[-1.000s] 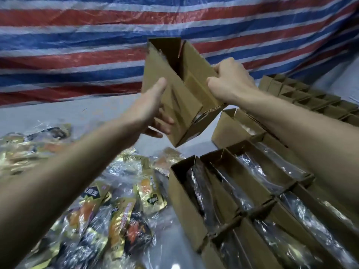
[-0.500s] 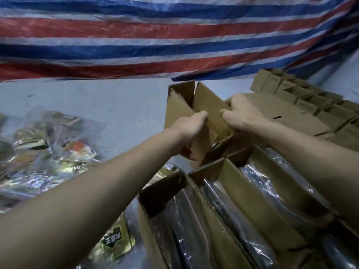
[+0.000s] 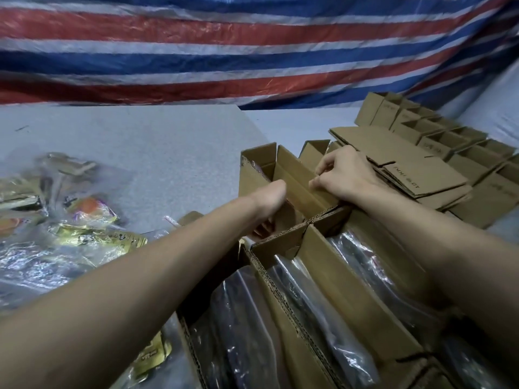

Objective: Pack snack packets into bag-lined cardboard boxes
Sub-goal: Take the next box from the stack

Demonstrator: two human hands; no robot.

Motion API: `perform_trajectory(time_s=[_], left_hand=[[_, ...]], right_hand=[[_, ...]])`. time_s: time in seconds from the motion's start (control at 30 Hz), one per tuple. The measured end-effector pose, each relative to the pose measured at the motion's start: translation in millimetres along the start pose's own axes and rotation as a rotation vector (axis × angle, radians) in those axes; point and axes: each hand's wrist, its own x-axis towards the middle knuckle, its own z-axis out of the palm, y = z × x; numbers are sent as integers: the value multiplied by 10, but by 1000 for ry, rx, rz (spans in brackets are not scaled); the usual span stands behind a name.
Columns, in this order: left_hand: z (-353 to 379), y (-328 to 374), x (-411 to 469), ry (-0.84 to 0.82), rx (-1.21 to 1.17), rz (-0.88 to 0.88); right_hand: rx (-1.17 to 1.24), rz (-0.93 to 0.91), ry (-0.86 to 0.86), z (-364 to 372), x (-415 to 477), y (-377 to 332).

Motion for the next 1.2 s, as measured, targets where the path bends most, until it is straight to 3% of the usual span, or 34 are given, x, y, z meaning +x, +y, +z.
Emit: perform_trajectory(time_s=[0.13,0.2,0.3,0.4,0.5,0.73,0.93,1.07,1.2], left_hand=[[-281,-250,109,42,-94,3],[-425,-429,194,97,-24,16],[-585,-759,368,185,320,134],[-671,-1114,463,64,651,154],[-705,-1354,462,97,855,193],[-872,-1595,172,146,826,114],[-846,-1826,-288,163,847,85],[-900,-2018,-684,144,920,50],[-941,-2201,-1054,158,991,49]], right_hand=[[-21,13,56,19,2,-22],[16,26,77,45,12,9],[74,25,93,83,37,62],[86,26,95,103,37,68],[47,37,58,115,16,56],[0,35,119,57,-159,-91],[97,-234,134,-50,-537,-645],[180,-416,26,-102,-888,-1120],[219,-492,-215,-76,-1312,-1446]])
